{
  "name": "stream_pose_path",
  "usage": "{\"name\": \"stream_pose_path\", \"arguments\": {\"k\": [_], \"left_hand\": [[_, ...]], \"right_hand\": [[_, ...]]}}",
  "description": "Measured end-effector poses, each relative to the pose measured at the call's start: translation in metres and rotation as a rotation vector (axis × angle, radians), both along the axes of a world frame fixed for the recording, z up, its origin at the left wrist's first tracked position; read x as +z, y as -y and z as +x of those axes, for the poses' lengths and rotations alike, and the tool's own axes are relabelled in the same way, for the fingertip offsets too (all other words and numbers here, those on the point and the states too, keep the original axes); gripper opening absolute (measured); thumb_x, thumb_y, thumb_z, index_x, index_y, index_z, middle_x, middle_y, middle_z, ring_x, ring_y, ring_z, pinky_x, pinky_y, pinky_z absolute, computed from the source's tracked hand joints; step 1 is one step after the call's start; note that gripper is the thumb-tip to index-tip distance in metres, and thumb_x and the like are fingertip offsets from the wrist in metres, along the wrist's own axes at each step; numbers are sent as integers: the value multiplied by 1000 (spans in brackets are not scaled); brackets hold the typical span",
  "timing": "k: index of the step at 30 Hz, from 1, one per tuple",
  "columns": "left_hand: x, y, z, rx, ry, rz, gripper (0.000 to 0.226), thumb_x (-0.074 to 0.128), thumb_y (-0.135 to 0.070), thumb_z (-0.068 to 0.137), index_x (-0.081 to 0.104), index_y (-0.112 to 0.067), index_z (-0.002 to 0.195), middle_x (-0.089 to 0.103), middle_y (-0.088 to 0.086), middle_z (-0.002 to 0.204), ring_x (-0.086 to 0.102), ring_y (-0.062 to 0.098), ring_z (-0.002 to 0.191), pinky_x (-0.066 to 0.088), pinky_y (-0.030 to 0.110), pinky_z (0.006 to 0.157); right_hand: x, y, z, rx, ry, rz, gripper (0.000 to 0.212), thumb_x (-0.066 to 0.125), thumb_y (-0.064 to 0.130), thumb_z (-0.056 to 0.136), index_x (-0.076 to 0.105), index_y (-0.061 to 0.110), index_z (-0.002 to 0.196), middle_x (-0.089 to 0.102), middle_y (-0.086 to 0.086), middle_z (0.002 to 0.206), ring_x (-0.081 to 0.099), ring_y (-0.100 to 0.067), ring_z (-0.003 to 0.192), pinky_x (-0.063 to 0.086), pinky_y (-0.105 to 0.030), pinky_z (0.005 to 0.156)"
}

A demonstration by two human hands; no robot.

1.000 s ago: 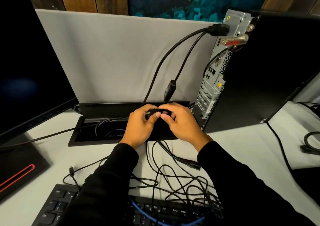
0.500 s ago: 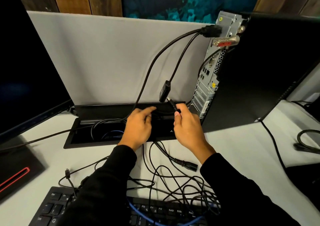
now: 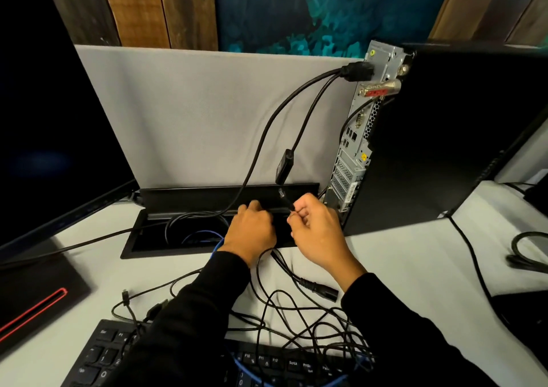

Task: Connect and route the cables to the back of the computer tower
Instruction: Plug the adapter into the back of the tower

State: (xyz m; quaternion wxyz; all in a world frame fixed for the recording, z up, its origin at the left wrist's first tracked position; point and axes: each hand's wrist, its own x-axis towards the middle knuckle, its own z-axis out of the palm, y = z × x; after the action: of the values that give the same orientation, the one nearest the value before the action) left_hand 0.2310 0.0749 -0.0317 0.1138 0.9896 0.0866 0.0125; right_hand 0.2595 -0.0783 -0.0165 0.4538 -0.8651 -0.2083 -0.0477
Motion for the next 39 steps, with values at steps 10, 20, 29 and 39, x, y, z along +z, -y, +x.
{"name": "stream_pose_path", "arguments": {"k": [10,20,29,39], "left_hand": [[21,11,-22,-59,444,-1256,14,58,-11,103,71,-11,109,74,17,97,71,17,86,58,33,82],[17,15,-13,-74,646,-926,16,58,-18,103,71,-27,99,63,-7,64,60,7,57,50,26,61],[14,15,-10,53,748,-940,17,71,-22,95,78,-21,110,75,-5,88,68,11,78,53,22,75],[18,6,-14,25,647,-1506,25,48,-6,105,71,-6,94,62,1,74,37,10,55,29,26,53]], "right_hand": [[-1,-17,-3,38,-209,234,5,67,12,94,67,13,89,68,0,71,66,-15,56,58,-36,53],[61,-23,16,80,-35,432,58,68,44,92,54,22,143,68,8,117,71,-12,92,60,-35,72],[72,-31,24,56,-84,335,51,74,61,77,70,25,112,75,7,93,74,-11,83,61,-38,74],[76,-34,28,53,-207,533,9,63,15,101,67,19,94,71,1,82,62,-16,76,49,-22,54]]}}
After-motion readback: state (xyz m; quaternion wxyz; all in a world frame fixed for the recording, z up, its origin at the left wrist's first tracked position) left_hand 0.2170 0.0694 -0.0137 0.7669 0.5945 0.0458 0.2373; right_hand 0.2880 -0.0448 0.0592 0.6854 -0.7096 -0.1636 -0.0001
